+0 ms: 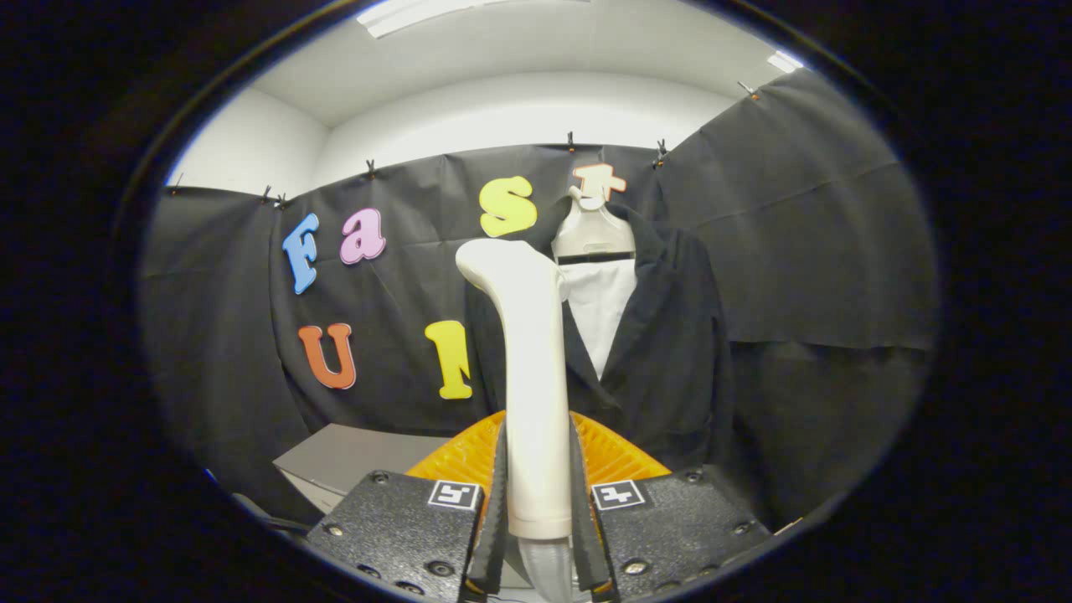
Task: Iron the clothes twice with a garment steamer, once on the left side and once on the right side.
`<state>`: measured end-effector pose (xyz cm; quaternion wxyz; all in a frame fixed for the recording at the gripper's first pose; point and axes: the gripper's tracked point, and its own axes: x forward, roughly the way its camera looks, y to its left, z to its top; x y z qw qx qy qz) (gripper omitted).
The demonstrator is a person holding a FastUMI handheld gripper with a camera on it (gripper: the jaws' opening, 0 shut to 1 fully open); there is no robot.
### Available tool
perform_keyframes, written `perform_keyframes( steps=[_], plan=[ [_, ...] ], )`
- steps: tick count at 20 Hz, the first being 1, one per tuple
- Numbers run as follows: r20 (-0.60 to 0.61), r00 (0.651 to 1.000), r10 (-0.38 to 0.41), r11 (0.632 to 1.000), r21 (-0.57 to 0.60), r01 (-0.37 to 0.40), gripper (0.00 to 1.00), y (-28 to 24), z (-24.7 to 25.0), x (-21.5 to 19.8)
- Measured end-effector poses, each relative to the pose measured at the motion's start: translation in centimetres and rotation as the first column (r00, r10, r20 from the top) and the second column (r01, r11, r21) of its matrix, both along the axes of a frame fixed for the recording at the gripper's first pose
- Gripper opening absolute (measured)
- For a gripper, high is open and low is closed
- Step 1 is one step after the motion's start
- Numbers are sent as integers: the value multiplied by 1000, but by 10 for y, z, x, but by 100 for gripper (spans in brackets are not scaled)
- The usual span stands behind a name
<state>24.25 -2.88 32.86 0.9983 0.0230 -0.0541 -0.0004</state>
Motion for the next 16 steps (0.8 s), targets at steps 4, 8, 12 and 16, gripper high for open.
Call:
perform_keyframes(
  steps=[4, 8, 12, 16],
  plan=[
    [-4, 1000, 16, 999, -33, -16, 36, -6, 15, 47],
    [-10, 1000, 13, 997, -70, -13, 36, -8, 10, 72],
    [-19, 1000, -5, 994, -105, 3, 36, -14, -5, 76],
    [-60, 998, -22, 994, -107, 15, 36, -20, -30, 73]
  ],
)
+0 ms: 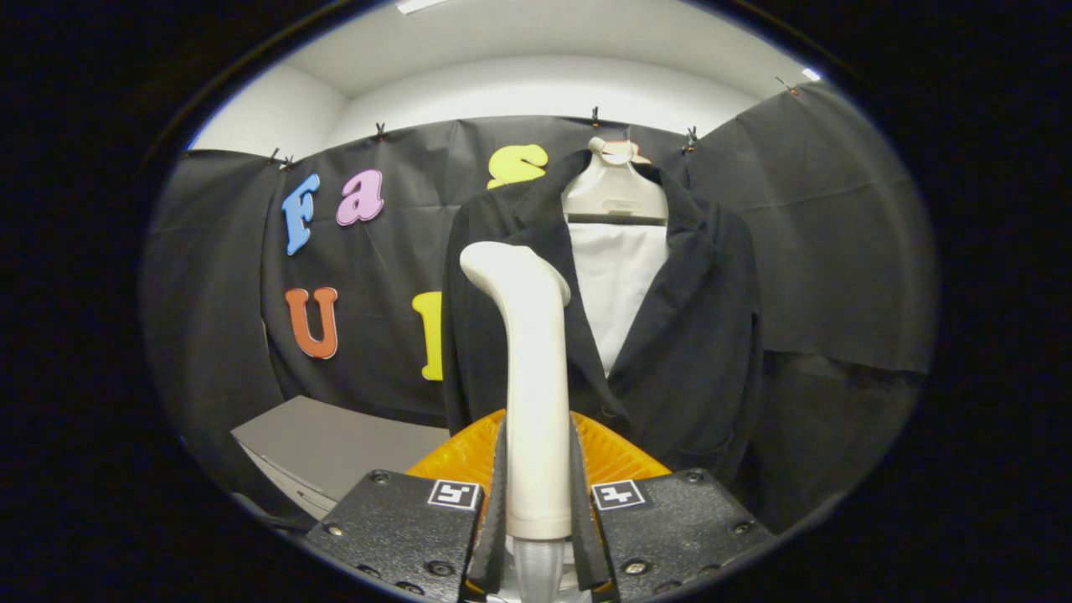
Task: Iron the clothes twice with a garment steamer, once on the left side and once on the right side.
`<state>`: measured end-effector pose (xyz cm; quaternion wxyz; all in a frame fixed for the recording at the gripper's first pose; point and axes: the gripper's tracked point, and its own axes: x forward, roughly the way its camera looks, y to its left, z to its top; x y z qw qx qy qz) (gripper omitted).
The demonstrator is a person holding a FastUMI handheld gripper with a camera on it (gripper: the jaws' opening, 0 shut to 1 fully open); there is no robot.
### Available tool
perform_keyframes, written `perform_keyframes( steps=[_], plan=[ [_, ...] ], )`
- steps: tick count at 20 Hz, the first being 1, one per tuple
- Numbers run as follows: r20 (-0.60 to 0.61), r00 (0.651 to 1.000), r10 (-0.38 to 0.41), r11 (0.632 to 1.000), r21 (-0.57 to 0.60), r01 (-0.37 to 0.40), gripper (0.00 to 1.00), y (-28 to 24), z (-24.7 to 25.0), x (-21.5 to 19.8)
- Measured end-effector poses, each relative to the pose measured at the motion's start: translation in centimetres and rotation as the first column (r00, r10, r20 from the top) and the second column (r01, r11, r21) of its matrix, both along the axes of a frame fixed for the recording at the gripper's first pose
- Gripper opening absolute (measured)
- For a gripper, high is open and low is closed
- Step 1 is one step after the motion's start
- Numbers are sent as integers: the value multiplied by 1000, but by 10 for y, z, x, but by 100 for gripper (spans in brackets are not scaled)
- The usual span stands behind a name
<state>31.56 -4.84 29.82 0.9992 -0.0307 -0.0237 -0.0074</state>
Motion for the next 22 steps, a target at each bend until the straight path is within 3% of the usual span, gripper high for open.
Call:
perform_keyframes(
  steps=[22],
  plan=[
    [-244, 969, -51, 997, 36, 61, 36, -38, -134, -10]
  ],
)
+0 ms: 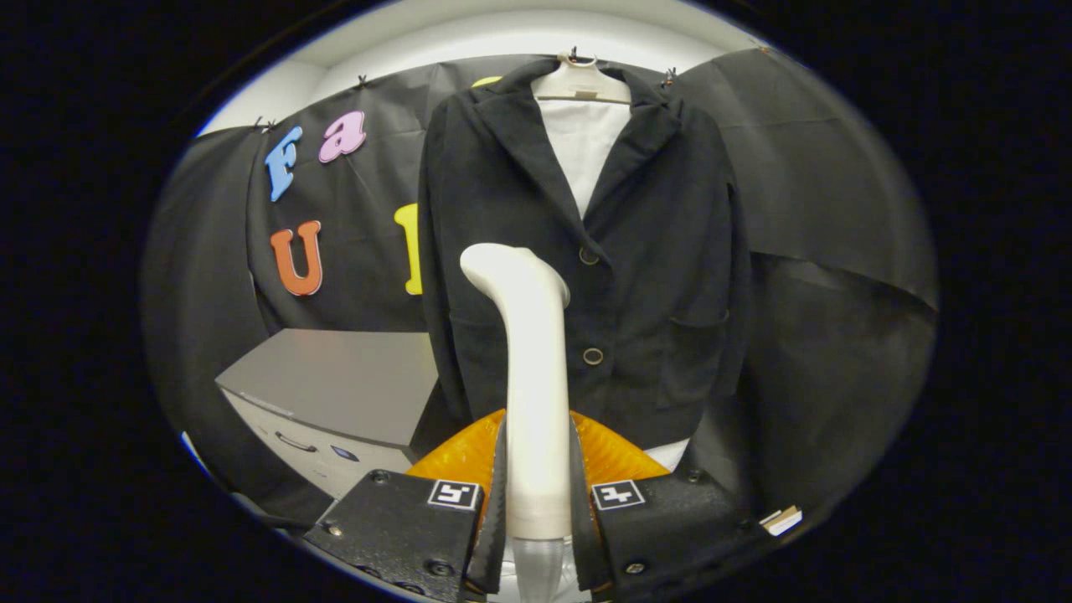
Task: Iron the clothes twice with a garment steamer, once on the left side and once on the right side.
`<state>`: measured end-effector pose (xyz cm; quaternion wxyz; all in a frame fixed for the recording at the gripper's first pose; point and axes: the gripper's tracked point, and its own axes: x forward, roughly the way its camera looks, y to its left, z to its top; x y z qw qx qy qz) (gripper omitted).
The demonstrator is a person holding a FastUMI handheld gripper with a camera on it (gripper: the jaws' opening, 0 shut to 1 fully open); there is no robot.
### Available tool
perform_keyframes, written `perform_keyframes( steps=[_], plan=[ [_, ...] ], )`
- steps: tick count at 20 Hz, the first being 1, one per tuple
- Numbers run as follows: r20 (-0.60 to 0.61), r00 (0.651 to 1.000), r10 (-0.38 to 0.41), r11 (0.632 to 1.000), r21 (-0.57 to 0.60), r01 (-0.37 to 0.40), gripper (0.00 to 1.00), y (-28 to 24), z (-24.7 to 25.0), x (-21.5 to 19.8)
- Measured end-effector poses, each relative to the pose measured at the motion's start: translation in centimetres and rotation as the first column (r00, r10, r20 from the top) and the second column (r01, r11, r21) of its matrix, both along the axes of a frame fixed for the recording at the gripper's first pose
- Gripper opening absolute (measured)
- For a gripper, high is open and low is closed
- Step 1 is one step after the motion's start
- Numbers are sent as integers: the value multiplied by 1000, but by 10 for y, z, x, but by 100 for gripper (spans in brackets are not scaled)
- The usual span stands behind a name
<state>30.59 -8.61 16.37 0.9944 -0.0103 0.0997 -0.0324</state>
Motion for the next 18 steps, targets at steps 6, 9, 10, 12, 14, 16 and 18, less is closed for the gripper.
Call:
perform_keyframes(
  steps=[6, 9, 10, 12, 14, 16, 18],
  plan=[
    [-75, 997, -5, 1000, 6, 5, 36, -7, -44, 5],
    [-101, 995, -4, 1000, -1, 3, 36, -5, -62, 6],
    [-110, 994, -3, 1000, -3, 2, 36, -4, -68, 7],
    [-129, 992, -3, 1000, -5, 2, 36, -6, -78, 7],
    [-149, 989, -2, 1000, -5, 1, 36, -6, -90, 8],
    [-169, 986, -5, 1000, -10, 3, 36, -6, -99, 7],
    [-189, 982, -9, 1000, -12, 7, 36, -6, -109, 8]
  ],
)
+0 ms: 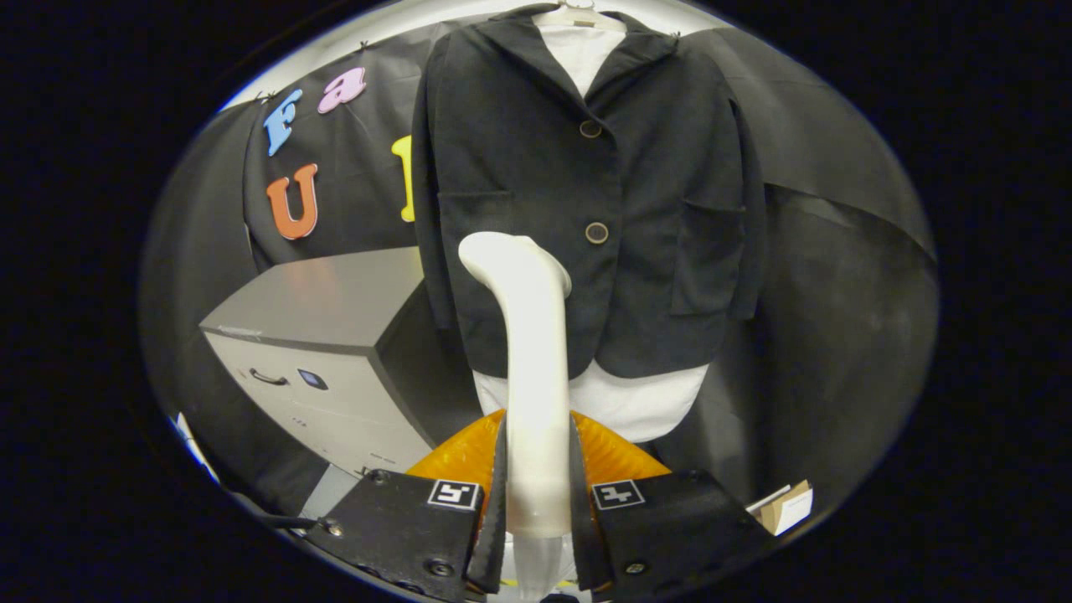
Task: Iron the clothes twice with a garment steamer, once on the left side and once on the right side.
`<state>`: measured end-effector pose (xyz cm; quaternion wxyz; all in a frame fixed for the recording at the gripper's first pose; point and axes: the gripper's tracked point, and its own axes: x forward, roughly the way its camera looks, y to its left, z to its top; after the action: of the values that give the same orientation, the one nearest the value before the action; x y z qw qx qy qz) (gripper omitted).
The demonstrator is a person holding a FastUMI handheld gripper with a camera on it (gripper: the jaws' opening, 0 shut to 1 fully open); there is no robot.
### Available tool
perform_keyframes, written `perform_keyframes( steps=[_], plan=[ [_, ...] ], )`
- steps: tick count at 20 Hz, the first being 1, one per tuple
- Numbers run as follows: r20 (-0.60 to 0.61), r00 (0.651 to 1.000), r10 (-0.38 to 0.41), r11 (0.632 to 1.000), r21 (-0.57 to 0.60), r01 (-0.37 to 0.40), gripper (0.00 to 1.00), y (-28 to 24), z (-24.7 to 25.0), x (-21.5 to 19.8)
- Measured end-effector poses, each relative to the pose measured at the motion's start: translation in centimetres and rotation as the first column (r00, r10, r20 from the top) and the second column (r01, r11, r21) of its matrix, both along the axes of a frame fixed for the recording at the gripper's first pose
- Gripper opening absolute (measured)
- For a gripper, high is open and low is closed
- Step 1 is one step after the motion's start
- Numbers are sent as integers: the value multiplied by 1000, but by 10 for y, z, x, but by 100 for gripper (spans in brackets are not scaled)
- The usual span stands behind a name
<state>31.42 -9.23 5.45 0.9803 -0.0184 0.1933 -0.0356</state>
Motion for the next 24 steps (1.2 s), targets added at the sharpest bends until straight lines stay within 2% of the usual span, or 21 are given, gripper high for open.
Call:
perform_keyframes(
  steps=[7, 12, 18, 24],
  plan=[
    [-61, 998, -11, 1000, 3, 12, 36, -1, -29, -3],
    [-51, 999, -12, 999, 49, 14, 36, -2, -18, -14],
    [87, 996, -30, 995, 97, 21, 36, -26, 42, -55],
    [253, 965, -72, 990, 137, 38, 36, -66, 136, -91]
  ],
)
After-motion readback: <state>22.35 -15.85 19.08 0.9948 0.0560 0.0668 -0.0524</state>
